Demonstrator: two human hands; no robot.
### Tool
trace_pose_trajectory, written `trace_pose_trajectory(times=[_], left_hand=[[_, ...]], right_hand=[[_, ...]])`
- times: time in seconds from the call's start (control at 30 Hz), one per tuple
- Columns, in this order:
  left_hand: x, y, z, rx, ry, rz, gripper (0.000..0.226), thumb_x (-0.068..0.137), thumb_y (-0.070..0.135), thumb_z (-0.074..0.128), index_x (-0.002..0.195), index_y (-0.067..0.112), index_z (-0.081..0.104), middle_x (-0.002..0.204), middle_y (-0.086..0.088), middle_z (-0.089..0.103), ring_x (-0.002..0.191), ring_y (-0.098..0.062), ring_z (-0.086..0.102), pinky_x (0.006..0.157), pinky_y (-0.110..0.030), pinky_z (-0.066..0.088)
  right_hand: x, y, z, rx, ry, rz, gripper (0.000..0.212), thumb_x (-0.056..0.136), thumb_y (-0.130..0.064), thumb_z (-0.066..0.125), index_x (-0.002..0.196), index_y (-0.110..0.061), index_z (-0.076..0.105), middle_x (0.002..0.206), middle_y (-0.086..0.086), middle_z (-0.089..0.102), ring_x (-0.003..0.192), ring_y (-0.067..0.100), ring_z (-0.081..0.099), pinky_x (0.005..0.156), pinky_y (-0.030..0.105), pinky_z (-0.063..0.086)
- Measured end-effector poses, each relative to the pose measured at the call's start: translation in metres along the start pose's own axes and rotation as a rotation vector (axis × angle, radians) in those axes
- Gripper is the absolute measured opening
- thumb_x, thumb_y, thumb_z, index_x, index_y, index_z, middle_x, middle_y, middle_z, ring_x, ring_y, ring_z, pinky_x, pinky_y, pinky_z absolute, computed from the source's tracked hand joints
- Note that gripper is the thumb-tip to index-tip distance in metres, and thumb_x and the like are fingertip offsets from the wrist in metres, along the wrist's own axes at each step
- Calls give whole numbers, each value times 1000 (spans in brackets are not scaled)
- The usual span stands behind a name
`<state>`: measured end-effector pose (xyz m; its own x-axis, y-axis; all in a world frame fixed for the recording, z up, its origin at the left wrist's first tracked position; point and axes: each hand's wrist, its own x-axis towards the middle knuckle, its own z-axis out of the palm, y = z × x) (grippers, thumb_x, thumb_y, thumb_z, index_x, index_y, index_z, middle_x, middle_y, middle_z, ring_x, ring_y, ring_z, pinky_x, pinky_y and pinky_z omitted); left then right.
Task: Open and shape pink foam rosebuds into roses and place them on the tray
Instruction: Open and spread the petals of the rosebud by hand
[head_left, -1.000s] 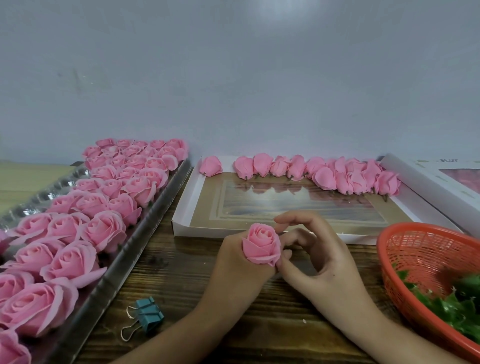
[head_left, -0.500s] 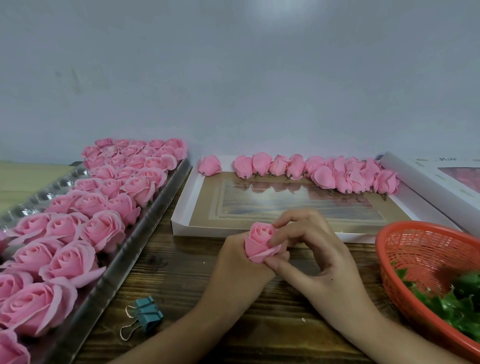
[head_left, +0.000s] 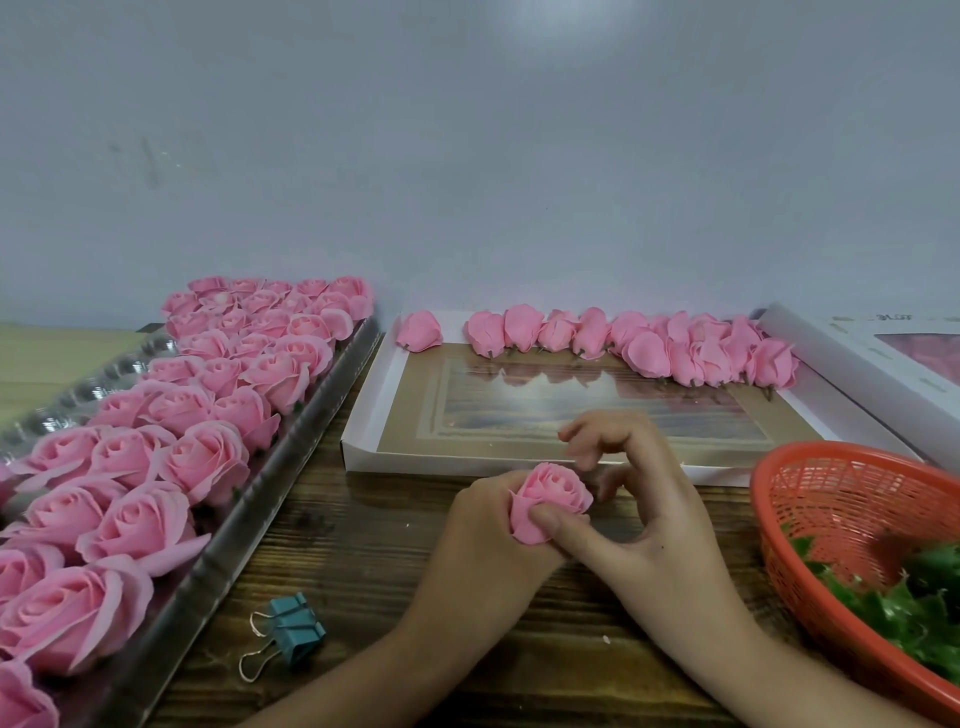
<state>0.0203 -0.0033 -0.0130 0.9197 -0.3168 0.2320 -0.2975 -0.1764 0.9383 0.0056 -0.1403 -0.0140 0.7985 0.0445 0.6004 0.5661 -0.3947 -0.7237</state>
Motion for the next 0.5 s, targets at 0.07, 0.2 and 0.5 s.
trace_pose_trajectory(times=[0.07, 0.2, 0.5], left_hand=[[4, -2, 1, -25, -29, 28, 47, 70, 19, 69, 65, 65, 58, 63, 35, 61, 63, 14, 59, 56, -4, 44], [8, -5, 3, 9, -30, 109, 8, 65, 41, 66, 66, 48, 65, 66, 22, 65, 67, 4, 62, 61, -9, 45], [6, -10, -1, 35, 9, 165, 26, 73, 20, 73, 59, 29, 54, 57, 13, 55, 58, 1, 52, 53, -13, 39]], right_hand=[[-1, 1, 1, 27, -12, 75, 41, 72, -47, 74, 106, -34, 56, 93, -12, 56, 80, 14, 56, 71, 17, 43], [0, -2, 2, 9, -69, 38, 22, 79, -45, 69, 95, -32, 62, 89, -9, 59, 80, 13, 57, 67, 17, 42], [1, -2, 0, 67, -153, -40, 5, 87, -31, 64, 92, -30, 65, 99, -13, 59, 102, 16, 60, 86, 16, 43]])
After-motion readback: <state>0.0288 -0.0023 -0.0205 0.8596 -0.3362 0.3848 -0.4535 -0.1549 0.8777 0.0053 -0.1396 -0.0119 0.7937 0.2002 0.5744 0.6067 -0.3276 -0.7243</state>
